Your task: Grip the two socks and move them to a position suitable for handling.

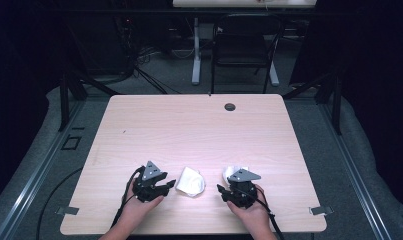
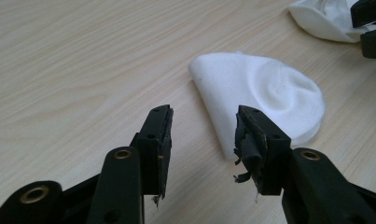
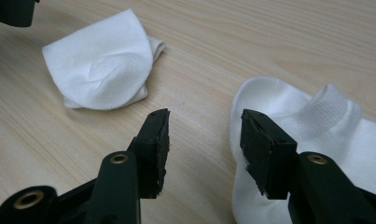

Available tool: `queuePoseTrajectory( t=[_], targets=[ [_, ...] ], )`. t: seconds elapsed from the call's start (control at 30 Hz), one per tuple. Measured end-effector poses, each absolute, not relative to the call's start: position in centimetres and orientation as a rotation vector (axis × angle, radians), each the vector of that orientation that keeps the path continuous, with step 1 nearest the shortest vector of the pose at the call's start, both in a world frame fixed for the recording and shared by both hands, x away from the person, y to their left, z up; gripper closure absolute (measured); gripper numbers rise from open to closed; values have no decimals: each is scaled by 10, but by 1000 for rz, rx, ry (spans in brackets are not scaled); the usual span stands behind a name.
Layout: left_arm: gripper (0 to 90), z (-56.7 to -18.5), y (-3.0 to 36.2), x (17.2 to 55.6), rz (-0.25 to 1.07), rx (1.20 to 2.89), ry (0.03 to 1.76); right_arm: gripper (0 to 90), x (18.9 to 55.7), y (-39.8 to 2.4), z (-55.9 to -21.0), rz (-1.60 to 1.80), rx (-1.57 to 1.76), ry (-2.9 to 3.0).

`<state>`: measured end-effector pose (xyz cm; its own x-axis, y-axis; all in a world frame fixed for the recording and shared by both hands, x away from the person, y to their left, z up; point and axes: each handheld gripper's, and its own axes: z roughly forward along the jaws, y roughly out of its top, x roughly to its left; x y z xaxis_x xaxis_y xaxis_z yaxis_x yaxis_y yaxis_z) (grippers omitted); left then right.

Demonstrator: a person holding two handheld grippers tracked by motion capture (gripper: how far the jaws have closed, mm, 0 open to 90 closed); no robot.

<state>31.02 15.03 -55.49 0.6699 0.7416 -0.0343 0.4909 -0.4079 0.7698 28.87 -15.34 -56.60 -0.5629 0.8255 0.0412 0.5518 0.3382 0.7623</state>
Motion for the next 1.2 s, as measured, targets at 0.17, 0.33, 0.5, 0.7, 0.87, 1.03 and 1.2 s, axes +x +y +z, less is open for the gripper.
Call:
queuePoseTrajectory(
  t=[0.17,0.33,0.5,0.7,0.87,1.03,1.2],
  targets=[
    [600,-556,137,313,394,2094,933,520,289,-154,-566,1090,1235,2247],
    [645,-558,126,316,387,2101,920,519,289,-155,-566,1087,1236,2251],
    [686,-563,118,318,396,2135,899,520,290,-155,-567,1092,1235,2253],
    [721,-571,115,321,415,2191,890,520,290,-156,-567,1094,1237,2251],
    [739,-574,114,319,412,2207,888,520,290,-155,-567,1098,1240,2252],
    [748,-577,113,315,417,2215,879,520,290,-155,-567,1088,1237,2258],
    [754,-577,113,309,398,2202,893,520,290,-155,-567,1092,1240,2259]
  ],
)
